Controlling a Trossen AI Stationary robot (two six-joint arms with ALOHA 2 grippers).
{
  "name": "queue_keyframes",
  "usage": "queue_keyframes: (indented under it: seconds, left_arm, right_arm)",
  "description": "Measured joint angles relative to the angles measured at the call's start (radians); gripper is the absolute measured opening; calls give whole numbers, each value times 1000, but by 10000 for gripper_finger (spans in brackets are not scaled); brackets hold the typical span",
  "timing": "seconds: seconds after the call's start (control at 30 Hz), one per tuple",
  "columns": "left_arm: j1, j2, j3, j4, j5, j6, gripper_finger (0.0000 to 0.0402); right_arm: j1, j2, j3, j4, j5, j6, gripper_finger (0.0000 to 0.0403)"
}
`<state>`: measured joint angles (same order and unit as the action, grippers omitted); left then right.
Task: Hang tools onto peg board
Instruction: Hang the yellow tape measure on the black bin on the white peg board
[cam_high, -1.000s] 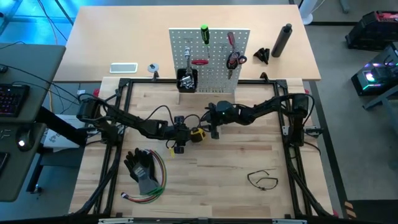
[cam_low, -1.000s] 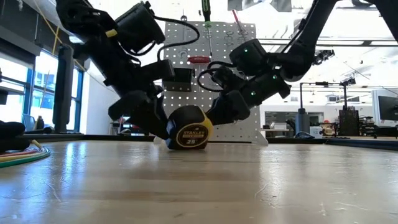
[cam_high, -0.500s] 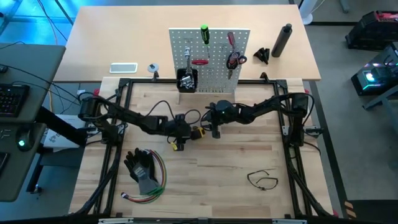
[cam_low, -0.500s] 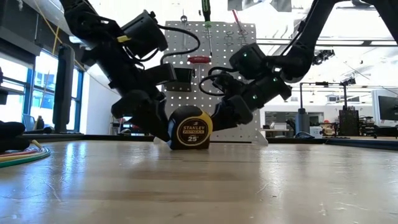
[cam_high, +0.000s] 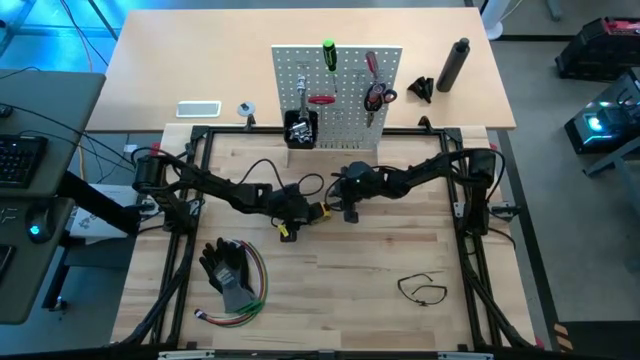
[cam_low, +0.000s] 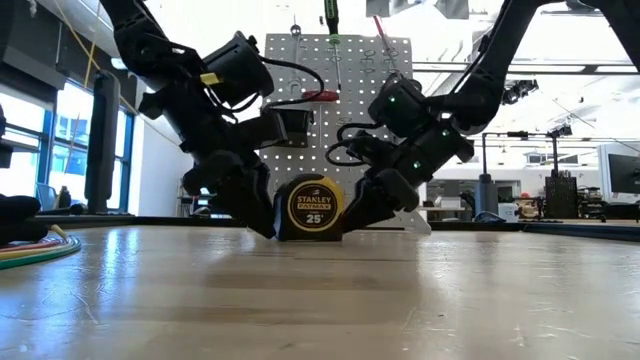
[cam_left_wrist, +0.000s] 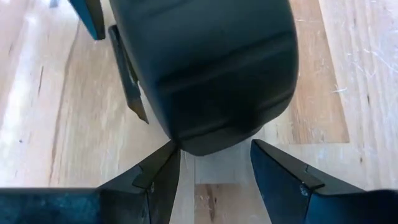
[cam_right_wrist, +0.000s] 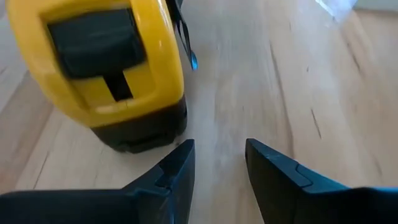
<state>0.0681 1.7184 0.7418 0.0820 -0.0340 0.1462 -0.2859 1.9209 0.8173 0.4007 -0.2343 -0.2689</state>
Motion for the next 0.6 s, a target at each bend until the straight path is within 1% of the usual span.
queue_keyframes:
  seconds: [0.2,0.37,0.6]
  left_arm:
    - [4,0,0,-4,-3,-31,188]
    - [3,-1,1,-39,-67,-60,188]
    - [3,-3,2,-58,-82,-100,193]
  right_arm:
    - [0,0,0,-39,3,2,138]
    - [-7,-2,2,-71,14,3,138]
    - [-14,-2,2,-84,2,-10,140]
